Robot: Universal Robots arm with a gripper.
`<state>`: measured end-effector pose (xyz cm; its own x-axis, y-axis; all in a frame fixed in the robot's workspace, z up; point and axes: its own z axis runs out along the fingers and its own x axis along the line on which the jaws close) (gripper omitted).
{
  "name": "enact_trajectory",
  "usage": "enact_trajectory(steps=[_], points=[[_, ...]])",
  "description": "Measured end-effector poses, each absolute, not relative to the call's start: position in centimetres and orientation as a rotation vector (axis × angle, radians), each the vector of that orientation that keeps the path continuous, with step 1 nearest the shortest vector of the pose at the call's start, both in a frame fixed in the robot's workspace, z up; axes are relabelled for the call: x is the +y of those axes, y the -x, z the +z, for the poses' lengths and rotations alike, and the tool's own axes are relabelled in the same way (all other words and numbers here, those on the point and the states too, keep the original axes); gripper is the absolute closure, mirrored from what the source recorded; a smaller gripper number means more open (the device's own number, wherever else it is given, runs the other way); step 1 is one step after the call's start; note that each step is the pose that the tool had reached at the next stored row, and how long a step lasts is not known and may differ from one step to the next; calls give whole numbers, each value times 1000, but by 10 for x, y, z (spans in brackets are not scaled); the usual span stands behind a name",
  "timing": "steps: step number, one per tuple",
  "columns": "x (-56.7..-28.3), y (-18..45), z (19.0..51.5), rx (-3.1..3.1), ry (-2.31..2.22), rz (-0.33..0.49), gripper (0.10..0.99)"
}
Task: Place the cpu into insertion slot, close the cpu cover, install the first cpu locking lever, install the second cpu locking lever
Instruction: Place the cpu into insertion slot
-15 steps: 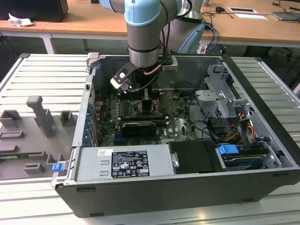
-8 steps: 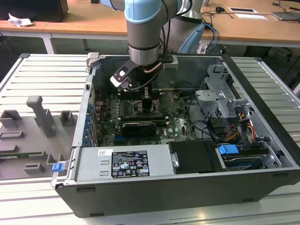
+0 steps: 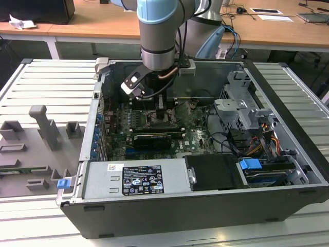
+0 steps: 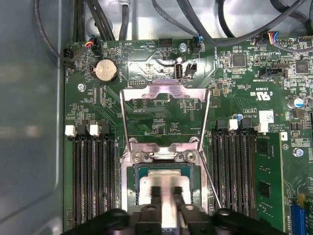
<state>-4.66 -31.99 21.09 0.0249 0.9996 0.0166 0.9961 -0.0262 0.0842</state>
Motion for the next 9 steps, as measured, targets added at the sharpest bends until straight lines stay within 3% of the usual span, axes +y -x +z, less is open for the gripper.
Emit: enact_trajectory(steps=[2, 9], points=[[-320, 47, 211, 2157, -2213, 109, 980], [-320, 47, 221, 2157, -2213, 108, 980]])
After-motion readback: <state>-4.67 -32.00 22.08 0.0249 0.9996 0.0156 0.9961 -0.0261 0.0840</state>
